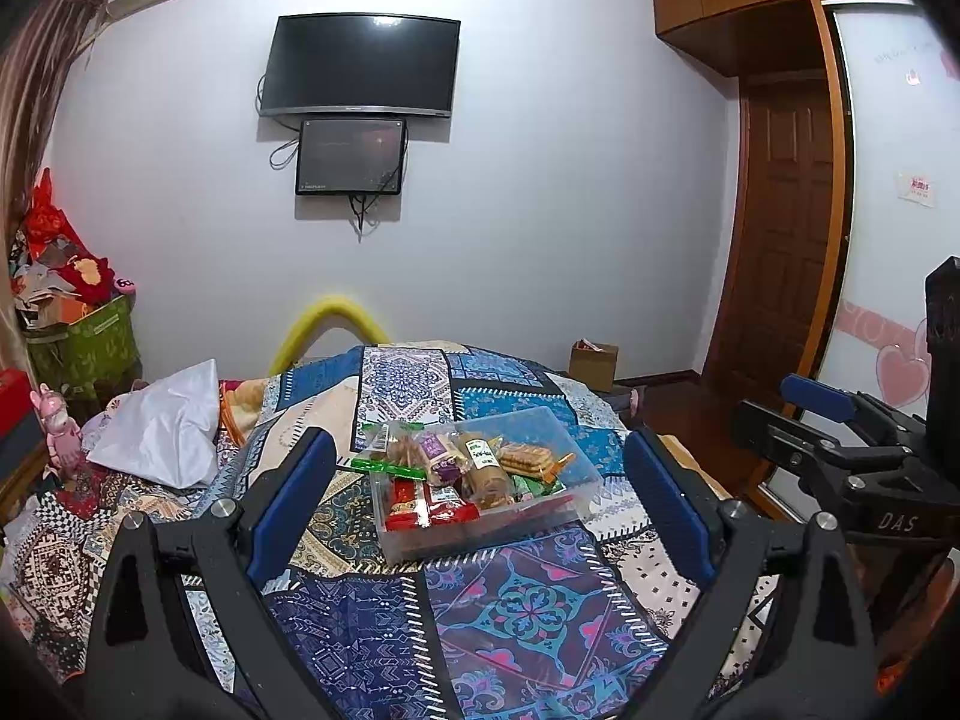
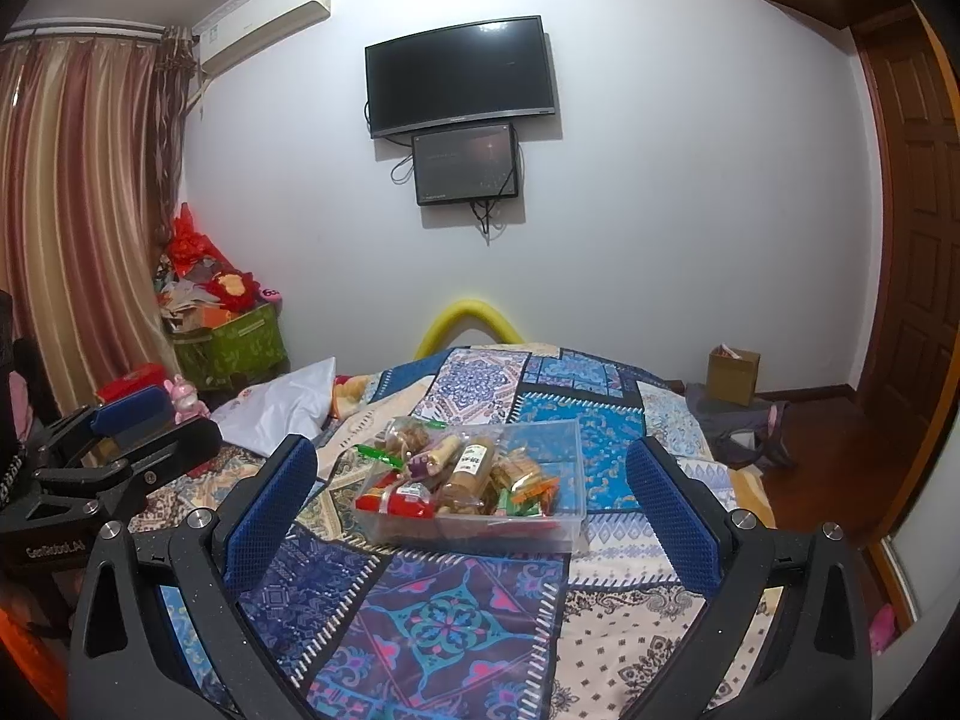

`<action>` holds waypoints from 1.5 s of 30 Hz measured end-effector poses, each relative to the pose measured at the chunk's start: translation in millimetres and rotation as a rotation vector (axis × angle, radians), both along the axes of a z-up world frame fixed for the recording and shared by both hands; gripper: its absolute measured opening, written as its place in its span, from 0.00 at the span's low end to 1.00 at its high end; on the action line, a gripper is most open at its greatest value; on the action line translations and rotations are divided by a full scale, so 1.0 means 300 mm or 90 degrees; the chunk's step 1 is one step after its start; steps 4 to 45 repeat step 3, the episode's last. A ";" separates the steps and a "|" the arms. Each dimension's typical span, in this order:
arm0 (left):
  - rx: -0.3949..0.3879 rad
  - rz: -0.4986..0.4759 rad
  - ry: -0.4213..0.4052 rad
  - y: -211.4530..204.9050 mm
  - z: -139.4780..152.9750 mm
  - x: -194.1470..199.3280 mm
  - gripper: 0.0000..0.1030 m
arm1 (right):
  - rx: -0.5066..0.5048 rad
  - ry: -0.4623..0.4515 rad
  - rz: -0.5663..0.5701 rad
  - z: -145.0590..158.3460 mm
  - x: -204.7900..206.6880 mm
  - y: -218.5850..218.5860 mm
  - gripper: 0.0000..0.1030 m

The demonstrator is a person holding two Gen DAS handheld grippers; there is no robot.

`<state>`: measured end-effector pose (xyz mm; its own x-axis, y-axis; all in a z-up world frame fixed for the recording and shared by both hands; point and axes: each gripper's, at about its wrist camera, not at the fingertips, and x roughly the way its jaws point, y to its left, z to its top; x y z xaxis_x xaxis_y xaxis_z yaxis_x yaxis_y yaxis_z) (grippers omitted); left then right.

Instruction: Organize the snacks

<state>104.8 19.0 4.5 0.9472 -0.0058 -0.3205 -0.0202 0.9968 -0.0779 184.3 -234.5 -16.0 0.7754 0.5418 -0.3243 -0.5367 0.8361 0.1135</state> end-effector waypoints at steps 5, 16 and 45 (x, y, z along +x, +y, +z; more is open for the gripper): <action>0.001 -0.005 0.001 -0.001 -0.001 0.003 0.95 | 0.003 0.002 0.003 0.000 0.000 0.000 1.00; 0.001 -0.005 0.001 -0.001 -0.001 0.003 0.95 | 0.003 0.002 0.003 0.000 0.000 0.000 1.00; 0.001 -0.005 0.001 -0.001 -0.001 0.003 0.95 | 0.003 0.002 0.003 0.000 0.000 0.000 1.00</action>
